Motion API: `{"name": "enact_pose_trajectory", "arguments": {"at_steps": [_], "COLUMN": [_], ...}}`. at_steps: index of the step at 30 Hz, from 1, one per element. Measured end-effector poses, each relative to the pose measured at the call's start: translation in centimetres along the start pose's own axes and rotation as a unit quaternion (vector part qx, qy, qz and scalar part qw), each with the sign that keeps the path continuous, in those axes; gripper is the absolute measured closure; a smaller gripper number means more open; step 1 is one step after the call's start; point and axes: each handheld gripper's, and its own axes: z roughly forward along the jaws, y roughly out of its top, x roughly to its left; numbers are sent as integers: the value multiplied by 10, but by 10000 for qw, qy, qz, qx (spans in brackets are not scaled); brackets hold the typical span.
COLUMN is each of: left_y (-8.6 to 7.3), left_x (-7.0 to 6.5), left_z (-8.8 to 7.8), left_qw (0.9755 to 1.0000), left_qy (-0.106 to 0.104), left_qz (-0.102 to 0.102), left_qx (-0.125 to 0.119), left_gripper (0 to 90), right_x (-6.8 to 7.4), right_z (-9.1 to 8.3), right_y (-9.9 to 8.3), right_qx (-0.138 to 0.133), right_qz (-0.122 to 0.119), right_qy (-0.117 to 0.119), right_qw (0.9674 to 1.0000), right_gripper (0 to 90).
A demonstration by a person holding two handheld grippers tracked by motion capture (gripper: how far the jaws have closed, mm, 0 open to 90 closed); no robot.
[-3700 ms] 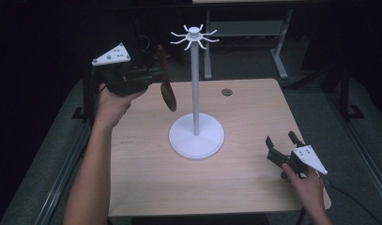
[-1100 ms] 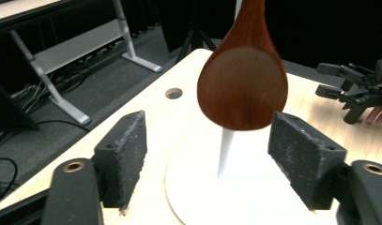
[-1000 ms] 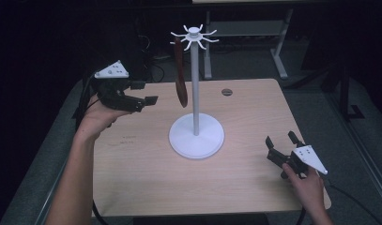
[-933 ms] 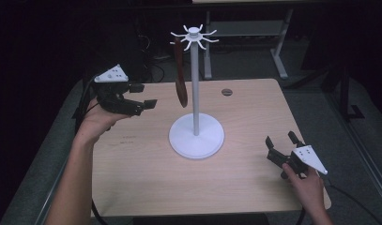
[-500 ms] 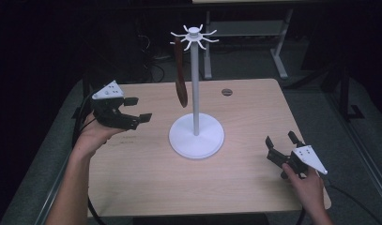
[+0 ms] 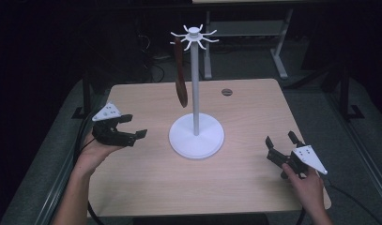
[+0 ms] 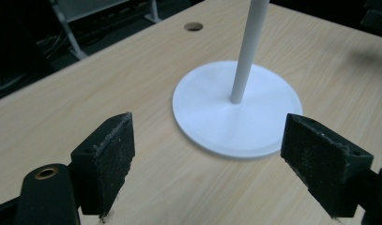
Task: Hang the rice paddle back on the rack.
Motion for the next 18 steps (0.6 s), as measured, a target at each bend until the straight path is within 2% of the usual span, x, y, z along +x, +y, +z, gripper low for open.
{"name": "enact_pose_trajectory", "arguments": {"at_steps": [5, 8, 15, 18], "left_y": [-22, -34, -60, -71], "left_x": [0, -1, -1, -1], "left_z": [3, 4, 5, 6], "left_qw": [9999, 9996, 9987, 9981], "left_qy": [64, 77, 207, 256], "left_qz": [-104, -245, -282, -363], "left_qx": [69, 103, 383, 420], "left_gripper": [164, 162, 151, 150], "right_x": [0, 0, 0, 0], "right_z": [0, 0, 0, 0], "right_y": [0, 0, 0, 0], "right_qx": [0, -5, 2, 4], "right_qz": [0, -7, -2, -5], "right_qy": [-2, -5, -5, -6], "right_qw": [10000, 10000, 10000, 10000], "right_gripper": [131, 131, 130, 131]}}
